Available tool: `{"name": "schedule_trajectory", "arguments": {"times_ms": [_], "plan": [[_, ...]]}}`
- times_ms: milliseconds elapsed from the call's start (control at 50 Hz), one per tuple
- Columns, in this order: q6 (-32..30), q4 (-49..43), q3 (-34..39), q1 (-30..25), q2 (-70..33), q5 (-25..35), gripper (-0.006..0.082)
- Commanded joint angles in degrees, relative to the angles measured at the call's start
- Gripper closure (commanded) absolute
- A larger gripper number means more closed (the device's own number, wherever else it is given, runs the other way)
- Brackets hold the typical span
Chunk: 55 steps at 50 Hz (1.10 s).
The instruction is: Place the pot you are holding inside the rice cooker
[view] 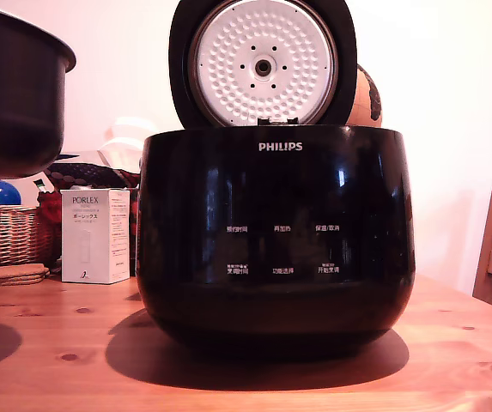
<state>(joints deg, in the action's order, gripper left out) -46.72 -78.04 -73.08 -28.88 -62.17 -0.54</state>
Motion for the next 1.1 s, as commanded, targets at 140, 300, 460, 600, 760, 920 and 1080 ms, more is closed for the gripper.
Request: {"name": "schedule_trajectory", "arguments": {"times_ms": [140, 300, 460, 600, 760, 920, 1080], "plan": [[0.2, 1.5, -1.4, -0.1, 1.4, 0.1, 0.0791], [0.2, 1.5, -1.4, -0.1, 1.4, 0.1, 0.0791], [0.2, 1.9, -1.4, -0.1, 1.4, 0.1, 0.0791], [0.2, 3.7, -1.5, -0.1, 1.4, 0.2, 0.0791], [0.2, 5.0, -3.1, -0.3, 1.4, 2.3, 0.0791], [0.2, 6.6, -6.3, -1.4, 1.4, 6.6, 0.0791], [0.2, 9.2, -9.7, -3.4, 1.1, 12.3, 0.0791]]}}
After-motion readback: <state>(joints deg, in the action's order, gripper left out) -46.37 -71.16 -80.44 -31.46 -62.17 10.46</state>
